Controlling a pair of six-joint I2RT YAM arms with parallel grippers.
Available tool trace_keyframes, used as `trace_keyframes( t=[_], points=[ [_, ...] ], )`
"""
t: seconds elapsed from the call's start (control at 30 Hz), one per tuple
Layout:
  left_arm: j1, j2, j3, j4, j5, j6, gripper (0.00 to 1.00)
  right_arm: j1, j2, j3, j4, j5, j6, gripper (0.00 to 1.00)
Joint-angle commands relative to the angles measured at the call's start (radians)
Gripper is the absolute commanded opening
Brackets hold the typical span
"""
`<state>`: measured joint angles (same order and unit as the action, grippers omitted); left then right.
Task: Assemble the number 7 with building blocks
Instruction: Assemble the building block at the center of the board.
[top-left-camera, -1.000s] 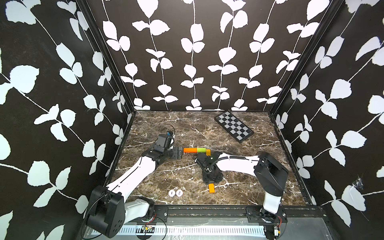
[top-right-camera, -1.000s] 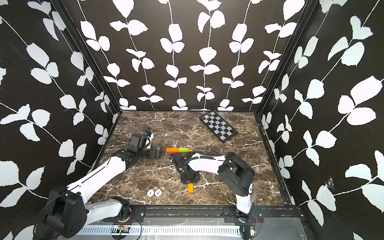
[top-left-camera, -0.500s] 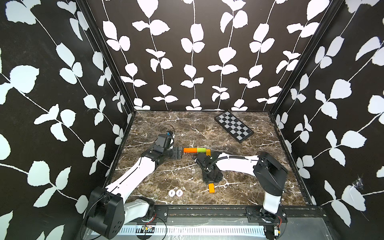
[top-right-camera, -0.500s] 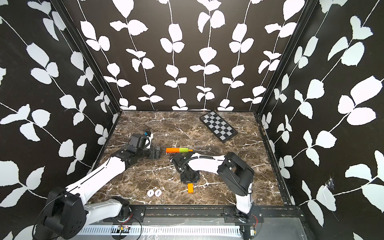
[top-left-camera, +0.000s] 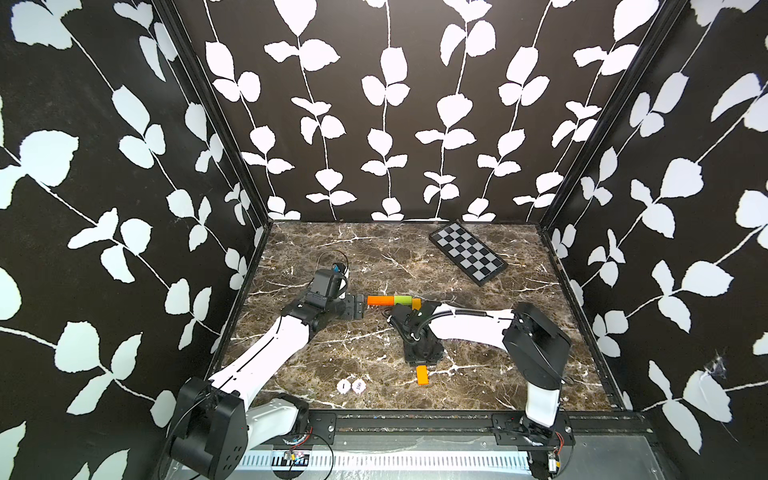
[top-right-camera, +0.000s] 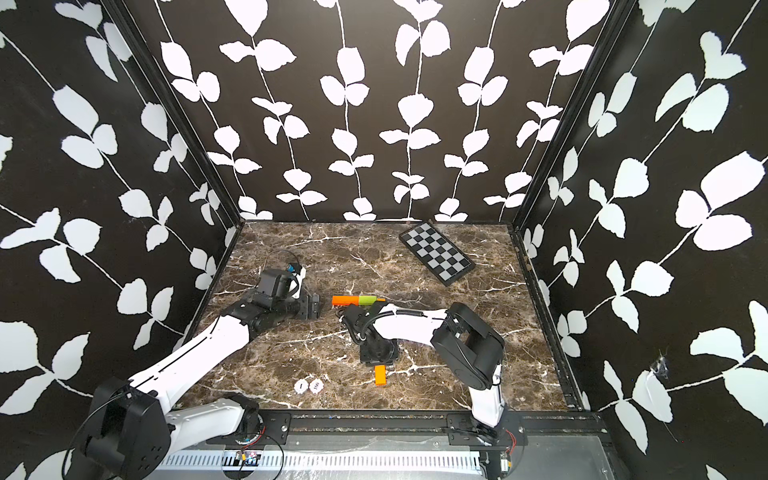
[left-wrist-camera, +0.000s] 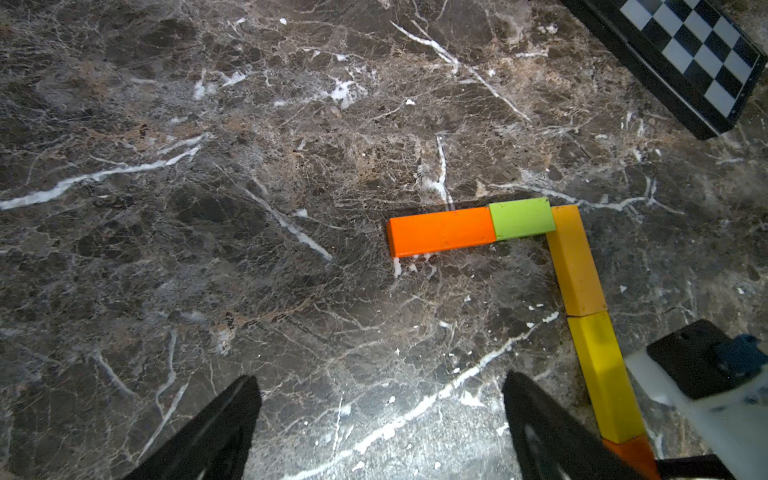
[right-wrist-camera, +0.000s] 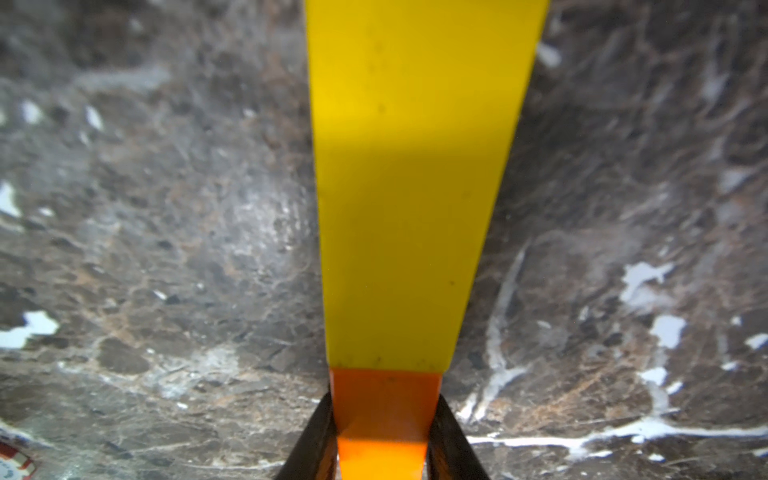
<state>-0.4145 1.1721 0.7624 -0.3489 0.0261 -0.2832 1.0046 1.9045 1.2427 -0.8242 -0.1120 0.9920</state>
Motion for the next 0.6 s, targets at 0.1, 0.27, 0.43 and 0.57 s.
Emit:
trace_keyframes(
  t=[0.1, 0.27, 0.43, 0.57],
  points=[
    [-0.001, -0.026, -0.017, 0.004, 0.006, 0.016, 0.94, -0.010, 0.045, -0.012, 0.049, 0.046, 0.026, 0.36],
    [-0.001, -0.028, -0.019, 0.004, 0.006, 0.016, 0.94, -0.010, 0.043, -0.015, 0.055, 0.044, 0.023, 0.38],
    [-0.002, -0.028, -0.019, 0.002, 0.005, 0.014, 0.94, -0.010, 0.041, -0.020, 0.058, 0.043, 0.022, 0.41],
    [0.000, -0.027, -0.018, 0.000, 0.002, 0.013, 0.94, -0.010, 0.037, -0.019, 0.059, 0.045, 0.021, 0.42]
  ],
)
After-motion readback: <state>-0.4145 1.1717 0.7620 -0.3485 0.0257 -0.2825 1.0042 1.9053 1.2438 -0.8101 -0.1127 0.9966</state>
